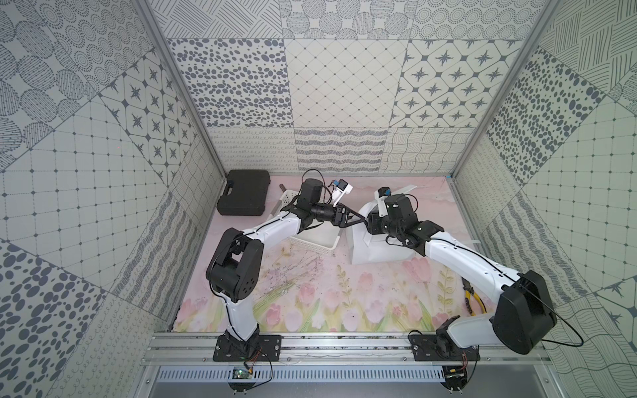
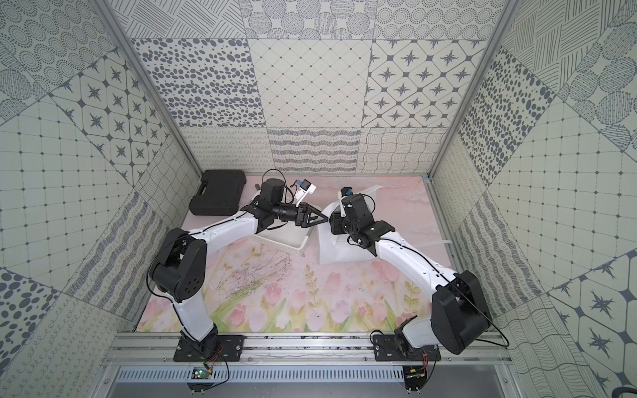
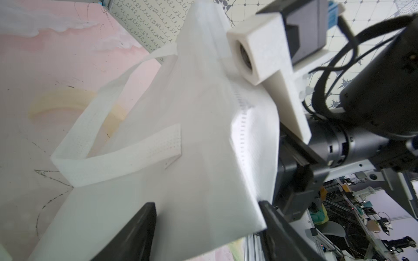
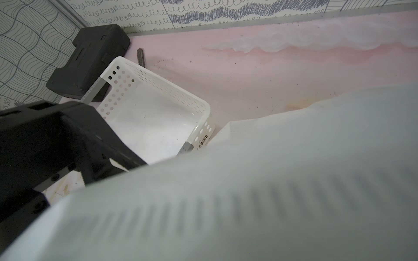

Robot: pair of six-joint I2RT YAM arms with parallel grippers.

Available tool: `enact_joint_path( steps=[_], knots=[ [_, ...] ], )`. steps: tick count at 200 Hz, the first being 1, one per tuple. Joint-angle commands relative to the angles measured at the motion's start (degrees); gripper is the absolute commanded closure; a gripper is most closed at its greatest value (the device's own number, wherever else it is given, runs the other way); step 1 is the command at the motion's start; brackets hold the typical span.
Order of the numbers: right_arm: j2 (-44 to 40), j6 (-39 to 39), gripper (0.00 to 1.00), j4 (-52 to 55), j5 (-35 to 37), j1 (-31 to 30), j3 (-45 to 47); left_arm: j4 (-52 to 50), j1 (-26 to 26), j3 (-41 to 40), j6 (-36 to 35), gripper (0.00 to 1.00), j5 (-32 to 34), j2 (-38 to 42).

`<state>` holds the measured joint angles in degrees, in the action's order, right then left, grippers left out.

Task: Place the ice pack in the delivery bag
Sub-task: Close the delivery bag at the center of the board.

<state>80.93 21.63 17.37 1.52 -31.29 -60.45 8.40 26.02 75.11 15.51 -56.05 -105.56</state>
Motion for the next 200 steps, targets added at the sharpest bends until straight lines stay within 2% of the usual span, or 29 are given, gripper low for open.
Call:
enact_joint_path(
  steps=[1,27,54,96,135,185,200],
  knots=[
    [-0.1,0.3,0.55,-2.3,-0.3,0.7,-2.0,-7.6,-0.1,0.0,-9.4,0.24,3.0,1.1],
    [0.2,0.4,0.55,-1.8,0.0,1.1,-2.2,-8.8,0.0,0.8,-8.1,0.24,-0.4,1.4],
    [0.8,0.6,0.55,-1.0,-0.3,1.4,-3.3,-10.0,0.1,0.1,-8.9,0.23,-0.8,2.7],
    [1.0,1.1,0.55,-0.9,-1.0,1.5,-3.8,-14.4,1.5,2.0,-14.0,0.25,6.2,2.0],
    [0.0,1.0,0.55,-1.0,-0.7,1.4,-3.1,-13.8,3.5,2.3,-16.5,0.29,12.6,0.8],
    [-0.9,0.9,0.55,-0.8,-0.8,1.4,-2.3,-12.8,4.2,2.5,-17.7,0.38,18.2,-0.4],
    [-1.1,0.9,0.55,-0.8,-0.7,1.4,-2.1,-11.8,4.2,2.6,-17.3,0.43,18.8,-0.5]
  ],
)
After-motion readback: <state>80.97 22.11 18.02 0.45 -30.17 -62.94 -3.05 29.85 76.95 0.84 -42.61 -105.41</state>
